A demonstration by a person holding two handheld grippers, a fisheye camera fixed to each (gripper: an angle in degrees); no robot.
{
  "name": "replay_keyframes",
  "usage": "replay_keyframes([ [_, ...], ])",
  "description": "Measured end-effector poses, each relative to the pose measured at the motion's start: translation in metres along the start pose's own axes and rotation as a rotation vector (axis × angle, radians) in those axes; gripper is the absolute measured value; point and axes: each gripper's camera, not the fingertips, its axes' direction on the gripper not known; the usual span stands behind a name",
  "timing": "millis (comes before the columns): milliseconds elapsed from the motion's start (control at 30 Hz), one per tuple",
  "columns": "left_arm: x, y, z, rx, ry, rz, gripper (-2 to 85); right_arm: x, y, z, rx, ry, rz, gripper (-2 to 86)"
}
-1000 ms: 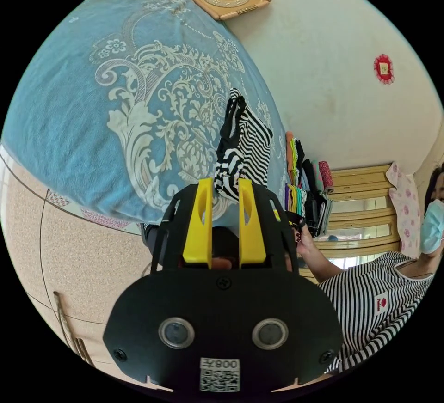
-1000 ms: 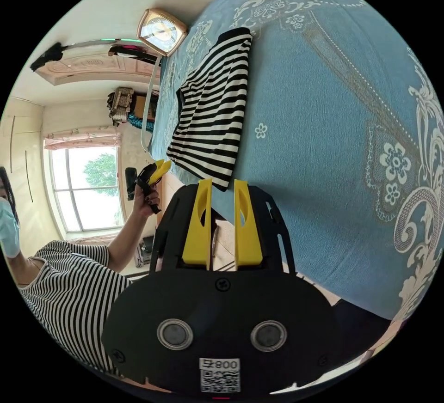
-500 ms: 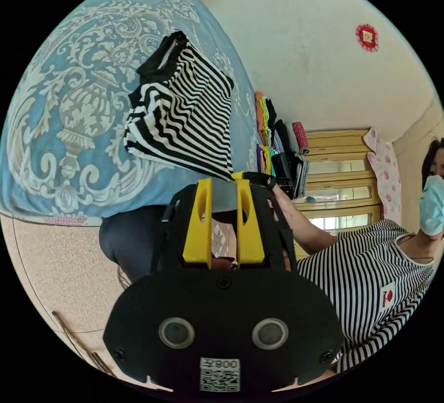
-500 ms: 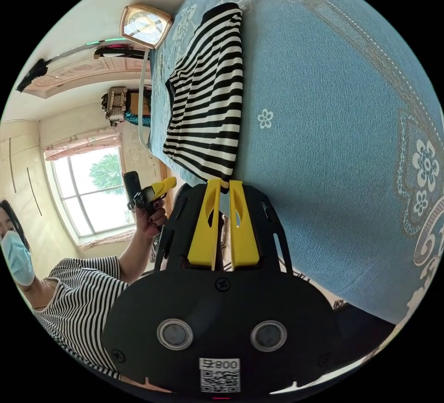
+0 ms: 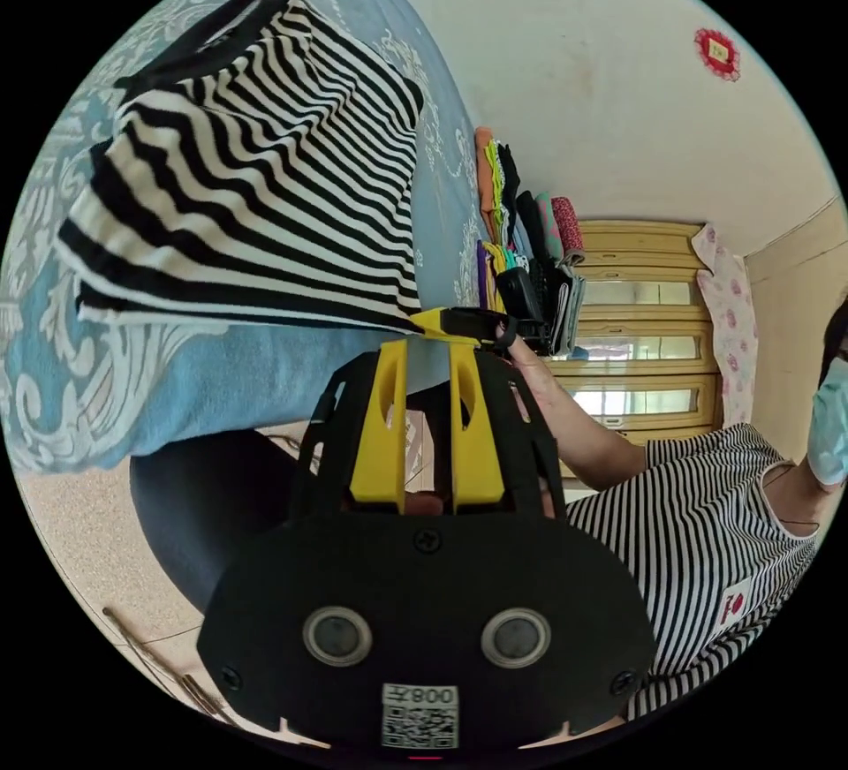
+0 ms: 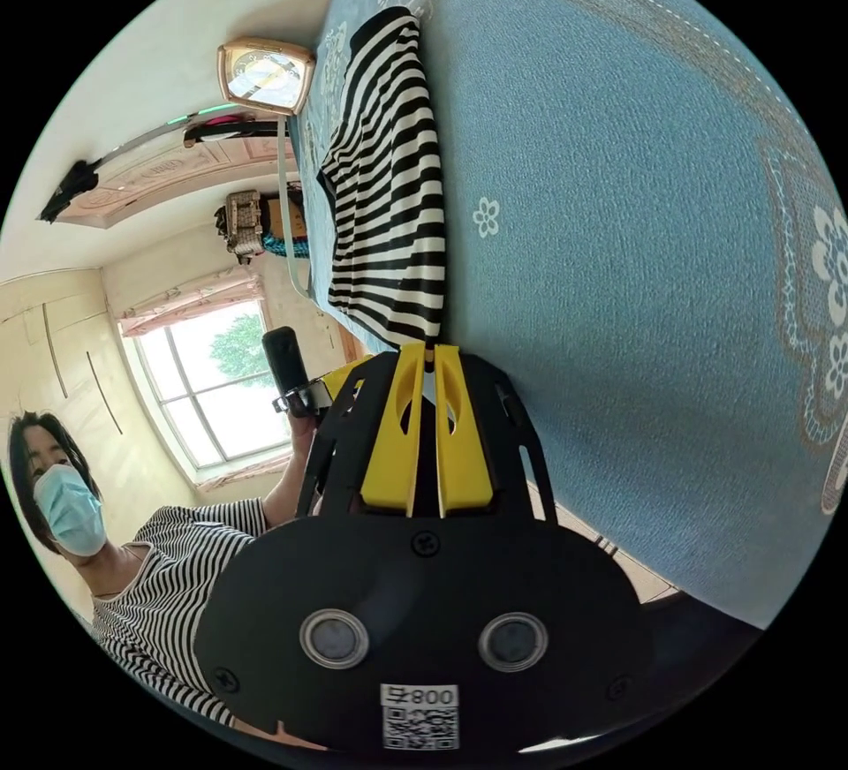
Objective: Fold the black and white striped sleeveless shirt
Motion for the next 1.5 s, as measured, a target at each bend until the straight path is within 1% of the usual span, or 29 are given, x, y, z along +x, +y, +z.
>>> replay_keyframes([
  [233, -0.031, 0.027, -0.047, 0.212, 0.107, -0.16, 8.7, 0.0, -0.001, -0.025, 0.055, -0.124, -0.092, 1.4],
  [400, -0.055, 0.033, -0.054, 0.338, 0.278, -0.28, 11.7, -0.005, -0.01, -0.037, 0.062, -0.125, -0.161, 1.3],
  [467, -0.057, 0.034, -0.058, 0.383, 0.289, -0.308, 12.0, -0.002, -0.016, -0.041, 0.066, -0.123, -0.178, 1.3],
  [600, -0.064, 0.034, -0.06, 0.467, 0.385, -0.37, 11.7, 0.007, -0.022, -0.047, 0.067, -0.126, -0.197, 1.3],
  [767, -0.06, 0.025, -0.061, 0.531, 0.424, -0.408, 10.6, 0.032, -0.026, -0.061, 0.075, -0.125, -0.205, 1.3],
  [933, -0.048, -0.001, -0.06, 0.526, 0.386, -0.411, 8.4, 0.061, -0.026, -0.079, 0.088, -0.126, -0.205, 1.3],
  [1000, -0.04, -0.012, -0.059, 0.549, 0.36, -0.42, 5.9, 0.073, -0.026, -0.085, 0.089, -0.12, -0.204, 1.4],
  [1133, -0.018, -0.027, -0.06, 0.568, 0.332, -0.398, 3.7, 0.104, -0.024, -0.101, 0.093, -0.104, -0.199, 1.4],
  [1333, 0.041, -0.047, -0.059, 0.538, 0.271, -0.296, 2.8, 0.154, -0.005, -0.133, 0.099, -0.086, -0.192, 1.3],
  [1500, 0.107, -0.065, -0.051, 0.481, 0.247, -0.169, 2.6, 0.195, 0.032, -0.168, 0.115, -0.124, -0.207, 1.3],
])
